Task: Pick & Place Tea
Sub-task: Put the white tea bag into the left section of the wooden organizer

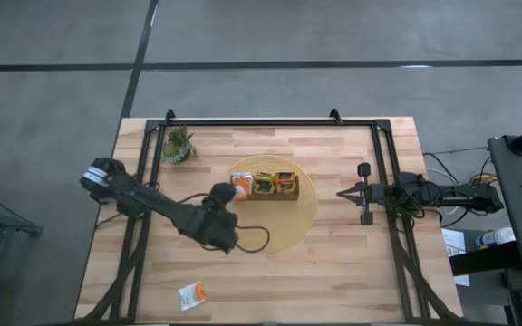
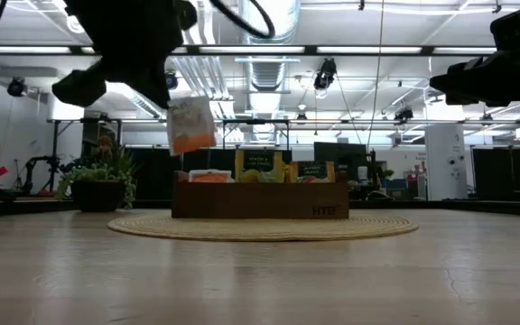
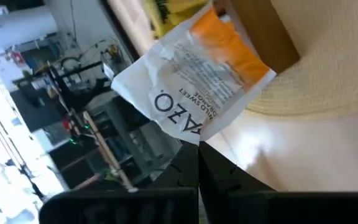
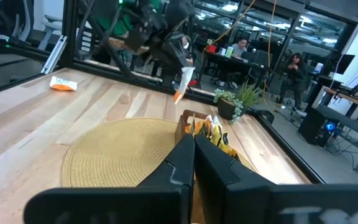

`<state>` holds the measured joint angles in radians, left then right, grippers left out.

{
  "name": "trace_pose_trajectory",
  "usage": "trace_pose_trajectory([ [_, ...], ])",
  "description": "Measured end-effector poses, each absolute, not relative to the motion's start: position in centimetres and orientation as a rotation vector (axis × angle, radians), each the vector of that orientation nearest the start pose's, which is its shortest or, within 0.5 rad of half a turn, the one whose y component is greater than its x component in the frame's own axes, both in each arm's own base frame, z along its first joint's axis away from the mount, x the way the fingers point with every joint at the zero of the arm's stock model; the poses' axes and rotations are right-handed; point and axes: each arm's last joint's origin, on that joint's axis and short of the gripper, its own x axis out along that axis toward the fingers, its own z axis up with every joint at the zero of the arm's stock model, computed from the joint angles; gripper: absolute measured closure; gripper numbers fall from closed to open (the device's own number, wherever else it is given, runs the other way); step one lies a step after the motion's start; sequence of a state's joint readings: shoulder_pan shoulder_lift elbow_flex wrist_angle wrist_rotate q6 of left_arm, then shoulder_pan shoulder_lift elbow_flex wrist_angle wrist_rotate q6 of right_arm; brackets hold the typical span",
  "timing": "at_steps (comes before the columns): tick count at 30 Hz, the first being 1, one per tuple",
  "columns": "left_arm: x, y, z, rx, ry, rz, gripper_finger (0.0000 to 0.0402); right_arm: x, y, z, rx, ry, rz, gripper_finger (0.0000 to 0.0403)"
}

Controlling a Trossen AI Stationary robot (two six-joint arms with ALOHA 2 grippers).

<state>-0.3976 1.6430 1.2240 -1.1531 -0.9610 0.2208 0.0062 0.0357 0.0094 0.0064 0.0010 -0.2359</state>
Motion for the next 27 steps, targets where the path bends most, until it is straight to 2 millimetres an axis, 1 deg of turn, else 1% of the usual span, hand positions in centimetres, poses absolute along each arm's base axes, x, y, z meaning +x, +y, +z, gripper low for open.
trace_pose_trajectory([
  [3, 28.0, -8.3, 22.8, 1.243, 1.366, 0.287, 0.0401, 9.9, 0.1, 16.5, -0.236, 0.019, 0.007, 0.0394],
  [8, 29.0, -7.1, 21.8, 1.381, 1.418, 0.355, 0.0401, 9.9, 0.1, 16.5, -0.236, 0.018, 0.007, 0.0394],
  [14, 30.0, -5.9, 21.2, 1.392, 1.453, 0.355, 0.0401, 9.9, 0.1, 16.5, -0.236, 0.019, 0.007, 0.0394],
  [21, 31.2, -5.8, 20.6, 1.392, 1.418, 0.341, 0.0402, 9.9, 0.1, 16.5, -0.236, 0.018, 0.007, 0.0394],
  [27, 31.6, -5.9, 19.2, 1.411, 1.457, 0.300, 0.0402, 9.9, 0.1, 16.5, -0.236, 0.019, 0.007, 0.0394],
])
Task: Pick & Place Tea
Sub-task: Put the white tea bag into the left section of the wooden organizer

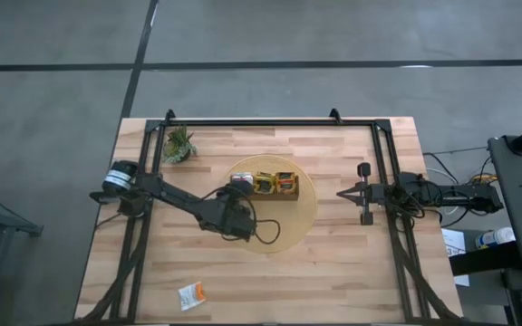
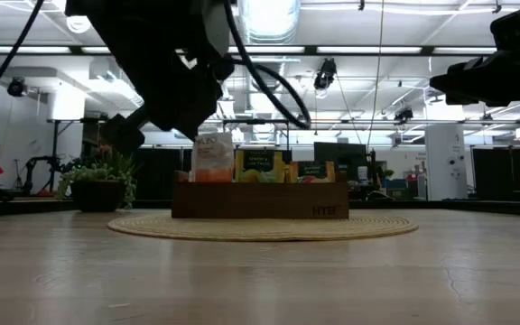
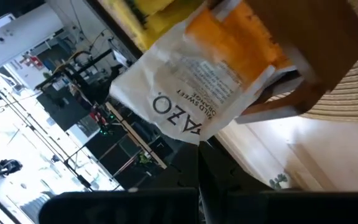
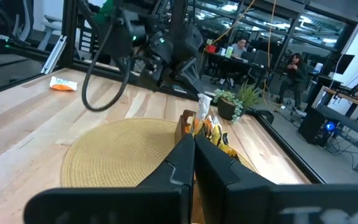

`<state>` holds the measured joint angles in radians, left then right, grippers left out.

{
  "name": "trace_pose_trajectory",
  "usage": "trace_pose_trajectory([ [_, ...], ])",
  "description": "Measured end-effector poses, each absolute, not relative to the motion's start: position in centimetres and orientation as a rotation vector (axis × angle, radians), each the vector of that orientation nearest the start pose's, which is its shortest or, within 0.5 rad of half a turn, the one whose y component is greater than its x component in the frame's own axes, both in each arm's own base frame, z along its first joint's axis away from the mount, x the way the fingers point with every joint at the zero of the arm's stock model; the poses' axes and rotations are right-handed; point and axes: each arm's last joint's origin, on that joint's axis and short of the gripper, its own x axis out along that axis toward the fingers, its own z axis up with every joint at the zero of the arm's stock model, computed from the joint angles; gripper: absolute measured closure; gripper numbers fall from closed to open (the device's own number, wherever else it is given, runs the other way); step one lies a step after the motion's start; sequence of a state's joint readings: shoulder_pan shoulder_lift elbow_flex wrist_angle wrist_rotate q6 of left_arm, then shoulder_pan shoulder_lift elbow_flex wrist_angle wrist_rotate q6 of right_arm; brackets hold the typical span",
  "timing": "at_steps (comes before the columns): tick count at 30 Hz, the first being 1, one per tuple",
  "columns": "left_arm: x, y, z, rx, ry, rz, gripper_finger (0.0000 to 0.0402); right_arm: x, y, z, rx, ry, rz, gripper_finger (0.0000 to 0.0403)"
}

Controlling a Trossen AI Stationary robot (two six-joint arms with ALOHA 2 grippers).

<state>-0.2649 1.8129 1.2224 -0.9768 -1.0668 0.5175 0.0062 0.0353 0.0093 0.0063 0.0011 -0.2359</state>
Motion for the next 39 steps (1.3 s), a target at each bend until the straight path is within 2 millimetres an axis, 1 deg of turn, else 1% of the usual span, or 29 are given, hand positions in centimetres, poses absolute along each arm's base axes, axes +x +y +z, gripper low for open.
trace_pose_trajectory([
  [7, 32.0, -6.1, 17.3, 1.412, 1.511, 0.243, 0.0402, 9.9, 0.1, 16.5, -0.236, 0.019, 0.008, 0.0394],
  [12, 31.9, -6.5, 16.5, 1.411, 1.535, 0.206, 0.0402, 9.9, 0.1, 16.5, -0.236, 0.019, 0.007, 0.0394],
  [16, 31.9, -6.6, 16.4, 1.430, 1.530, 0.222, 0.0402, 9.9, 0.1, 16.5, -0.236, 0.018, 0.007, 0.0394],
  [22, 32.0, -6.5, 16.7, 1.493, 1.493, 0.343, 0.0401, 9.9, 0.1, 16.5, -0.236, 0.018, 0.008, 0.0394],
  [26, 32.0, -6.5, 16.7, 1.478, 1.494, 0.336, 0.0401, 9.9, 0.1, 16.5, -0.236, 0.019, 0.007, 0.0394],
  [29, 32.0, -6.6, 16.5, 1.406, 1.509, 0.277, 0.0398, 9.9, 0.1, 16.5, -0.236, 0.018, 0.007, 0.0394],
  [31, 32.0, -6.6, 16.4, 1.371, 1.513, 0.257, 0.0387, 9.9, 0.1, 16.5, -0.236, 0.018, 0.007, 0.0394],
  [33, 32.0, -6.7, 16.4, 1.360, 1.512, 0.254, 0.0365, 9.9, 0.1, 16.5, -0.236, 0.018, 0.007, 0.0394],
  [39, 31.9, -6.6, 16.6, 1.368, 1.514, 0.263, 0.0276, 9.9, 0.1, 16.5, -0.236, 0.018, 0.007, 0.0394],
])
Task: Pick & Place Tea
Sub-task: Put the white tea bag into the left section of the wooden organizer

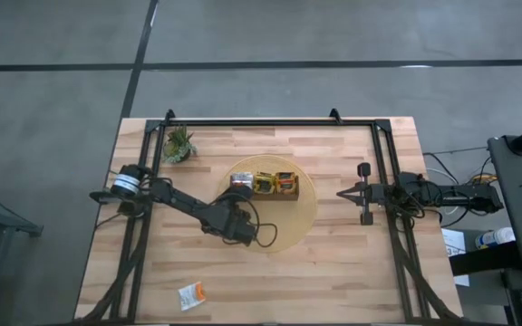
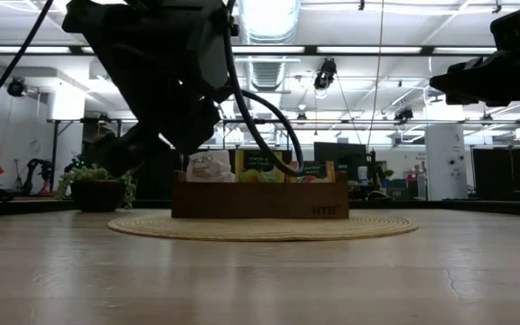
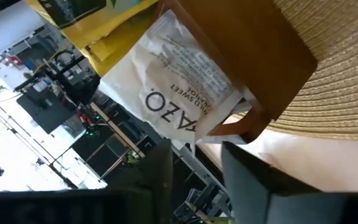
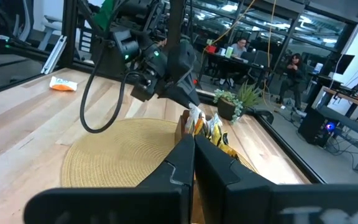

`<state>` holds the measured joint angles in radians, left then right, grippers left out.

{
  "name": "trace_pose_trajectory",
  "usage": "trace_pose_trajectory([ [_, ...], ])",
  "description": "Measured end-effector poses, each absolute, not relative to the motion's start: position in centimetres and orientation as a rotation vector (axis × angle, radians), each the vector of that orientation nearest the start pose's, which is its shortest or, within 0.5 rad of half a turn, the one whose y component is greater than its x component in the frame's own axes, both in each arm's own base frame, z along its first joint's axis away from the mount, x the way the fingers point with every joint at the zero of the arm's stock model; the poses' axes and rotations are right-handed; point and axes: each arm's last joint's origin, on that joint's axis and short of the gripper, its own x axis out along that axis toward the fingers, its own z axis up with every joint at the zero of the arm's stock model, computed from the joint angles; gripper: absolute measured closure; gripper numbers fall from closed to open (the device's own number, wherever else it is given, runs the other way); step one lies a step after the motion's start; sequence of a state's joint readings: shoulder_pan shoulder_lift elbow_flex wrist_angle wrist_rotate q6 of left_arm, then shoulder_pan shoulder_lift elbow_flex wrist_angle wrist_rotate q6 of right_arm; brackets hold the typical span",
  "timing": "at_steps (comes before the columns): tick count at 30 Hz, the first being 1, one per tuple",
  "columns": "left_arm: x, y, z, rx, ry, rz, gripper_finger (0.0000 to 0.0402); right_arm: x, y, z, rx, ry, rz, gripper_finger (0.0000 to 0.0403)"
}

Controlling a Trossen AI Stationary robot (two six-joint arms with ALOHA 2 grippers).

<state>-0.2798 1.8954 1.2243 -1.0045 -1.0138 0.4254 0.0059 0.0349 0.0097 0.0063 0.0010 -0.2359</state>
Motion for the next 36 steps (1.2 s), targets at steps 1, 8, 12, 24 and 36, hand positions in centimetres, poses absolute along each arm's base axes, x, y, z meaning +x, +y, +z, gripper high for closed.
trace_pose_trajectory([
  [1, 31.9, -6.6, 16.6, 1.372, 1.516, 0.264, 0.0261, 9.9, 0.1, 16.5, -0.236, 0.019, 0.007, 0.0394],
  [8, 31.5, -6.4, 17.3, 1.456, 1.510, 0.347, 0.0212, 9.9, 0.1, 16.5, -0.236, 0.018, 0.007, 0.0394],
  [12, 31.1, -6.3, 18.5, 1.413, 1.471, 0.382, 0.0211, 9.9, 0.1, 16.5, -0.236, 0.018, 0.007, 0.0394],
  [24, 28.0, -6.6, 25.6, 0.687, 1.237, 0.168, 0.0245, 9.9, 0.1, 16.5, -0.236, 0.018, 0.007, 0.0394],
  [36, 30.2, -7.6, 24.5, 0.693, 1.147, 0.059, 0.0400, 9.9, 0.1, 16.5, -0.236, 0.019, 0.007, 0.0394],
])
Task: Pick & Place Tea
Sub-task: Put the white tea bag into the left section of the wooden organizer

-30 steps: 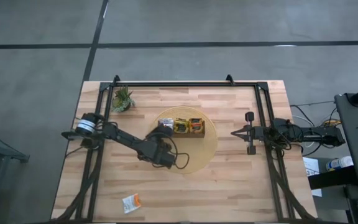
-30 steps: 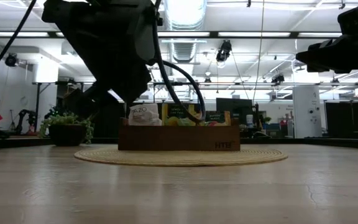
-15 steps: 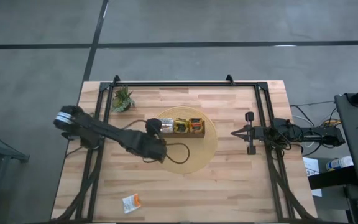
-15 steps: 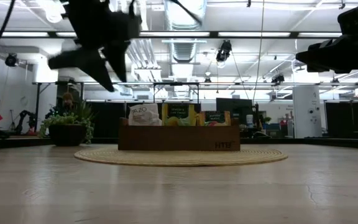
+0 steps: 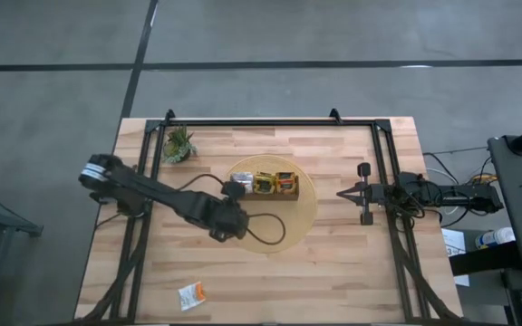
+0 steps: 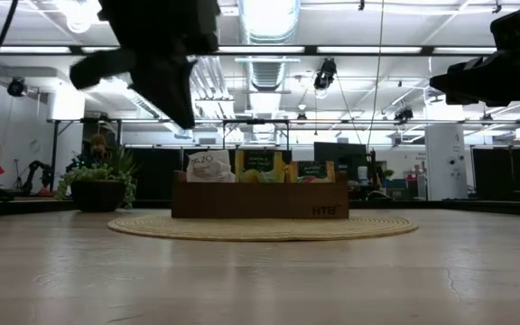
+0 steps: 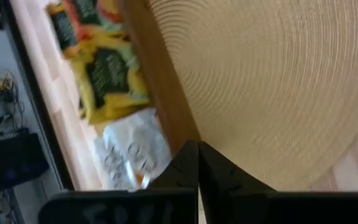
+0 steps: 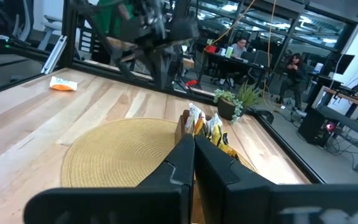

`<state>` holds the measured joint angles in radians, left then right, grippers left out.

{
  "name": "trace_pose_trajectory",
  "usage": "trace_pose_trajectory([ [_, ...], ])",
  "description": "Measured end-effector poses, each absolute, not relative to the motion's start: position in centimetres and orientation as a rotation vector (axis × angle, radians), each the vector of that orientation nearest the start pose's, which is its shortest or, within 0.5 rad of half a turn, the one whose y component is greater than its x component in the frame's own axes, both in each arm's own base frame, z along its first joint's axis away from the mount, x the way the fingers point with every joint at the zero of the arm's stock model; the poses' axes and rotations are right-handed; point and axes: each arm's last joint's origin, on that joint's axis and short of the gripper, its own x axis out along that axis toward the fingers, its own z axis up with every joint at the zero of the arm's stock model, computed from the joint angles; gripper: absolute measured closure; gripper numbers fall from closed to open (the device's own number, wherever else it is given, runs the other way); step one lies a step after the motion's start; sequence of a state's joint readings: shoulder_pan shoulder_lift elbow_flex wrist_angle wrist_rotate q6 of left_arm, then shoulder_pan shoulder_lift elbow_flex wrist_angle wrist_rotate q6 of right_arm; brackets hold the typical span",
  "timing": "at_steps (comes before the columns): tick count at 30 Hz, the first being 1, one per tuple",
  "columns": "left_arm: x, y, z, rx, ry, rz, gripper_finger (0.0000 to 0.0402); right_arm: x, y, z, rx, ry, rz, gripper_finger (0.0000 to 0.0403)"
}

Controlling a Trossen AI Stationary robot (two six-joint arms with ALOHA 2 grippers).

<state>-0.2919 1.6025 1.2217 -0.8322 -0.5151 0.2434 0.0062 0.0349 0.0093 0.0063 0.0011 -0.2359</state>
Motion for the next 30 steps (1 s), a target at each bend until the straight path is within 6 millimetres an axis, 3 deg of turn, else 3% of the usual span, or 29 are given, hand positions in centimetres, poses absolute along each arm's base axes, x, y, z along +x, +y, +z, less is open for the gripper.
trace_pose_trajectory([
  [11, 33.3, -6.1, 20.3, 0.830, 1.212, 0.187, 0.0401, 9.9, 0.1, 16.5, -0.236, 0.019, 0.008, 0.0394],
  [24, 34.3, -1.8, 18.9, 0.697, 1.292, 0.232, 0.0401, 9.9, 0.1, 16.5, -0.236, 0.019, 0.007, 0.0394],
  [30, 34.2, -1.0, 19.1, 0.796, 1.305, 0.340, 0.0401, 9.9, 0.1, 16.5, -0.236, 0.019, 0.007, 0.0394],
])
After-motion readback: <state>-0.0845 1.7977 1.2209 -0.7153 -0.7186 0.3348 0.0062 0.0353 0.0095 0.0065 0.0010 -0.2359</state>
